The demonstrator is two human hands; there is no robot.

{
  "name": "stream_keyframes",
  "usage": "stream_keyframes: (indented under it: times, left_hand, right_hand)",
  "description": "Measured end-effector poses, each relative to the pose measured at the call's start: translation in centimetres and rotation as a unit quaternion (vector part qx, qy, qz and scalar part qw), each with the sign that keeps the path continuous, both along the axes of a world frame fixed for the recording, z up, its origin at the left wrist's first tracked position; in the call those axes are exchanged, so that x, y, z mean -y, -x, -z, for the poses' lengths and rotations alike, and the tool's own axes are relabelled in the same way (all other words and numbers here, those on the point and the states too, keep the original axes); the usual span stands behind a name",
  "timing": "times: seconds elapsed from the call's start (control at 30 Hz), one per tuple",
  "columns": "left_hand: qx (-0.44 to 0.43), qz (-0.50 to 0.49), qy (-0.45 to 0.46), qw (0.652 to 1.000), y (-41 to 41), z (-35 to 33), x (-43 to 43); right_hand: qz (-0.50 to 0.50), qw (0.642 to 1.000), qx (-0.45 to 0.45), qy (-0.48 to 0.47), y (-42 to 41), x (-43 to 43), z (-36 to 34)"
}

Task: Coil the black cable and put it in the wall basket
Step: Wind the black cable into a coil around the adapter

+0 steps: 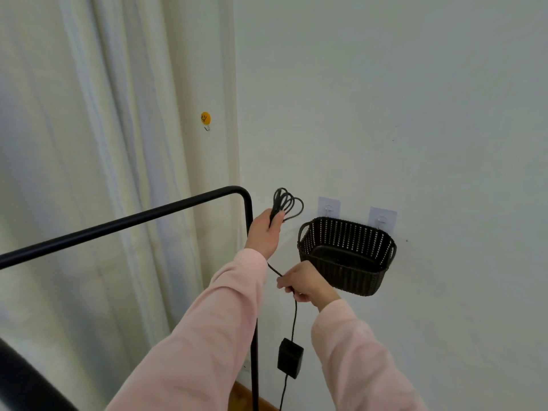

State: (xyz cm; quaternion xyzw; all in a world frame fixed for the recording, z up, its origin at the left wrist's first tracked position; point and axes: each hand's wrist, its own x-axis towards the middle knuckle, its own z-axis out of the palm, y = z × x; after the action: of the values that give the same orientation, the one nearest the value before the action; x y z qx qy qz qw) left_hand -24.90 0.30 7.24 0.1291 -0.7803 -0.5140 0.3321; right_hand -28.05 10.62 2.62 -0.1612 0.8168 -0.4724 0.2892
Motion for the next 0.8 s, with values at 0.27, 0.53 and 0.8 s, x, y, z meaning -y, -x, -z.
stream_keyframes:
  times: [0.27,0.53,0.8]
  left_hand:
    - [0.050,0.019,-0.006,0.999,-0.1,1.2,0.1]
    - [0.035,0.025,-0.025,0.999,-0.3,1.2,0.0]
    - [0.029,0.026,0.001,0.999,-0.2,0.9,-0.2]
  right_hand:
    - [0.026,0.996,-0.069,0.047,0.7,-0.7,-3.7]
    - [-0.005,0.990,-0.078,0.119,-0.1,-1.7,-5.8]
    - [-0.022,0.985,-0.079,0.152,-0.4,-1.5,-6.3]
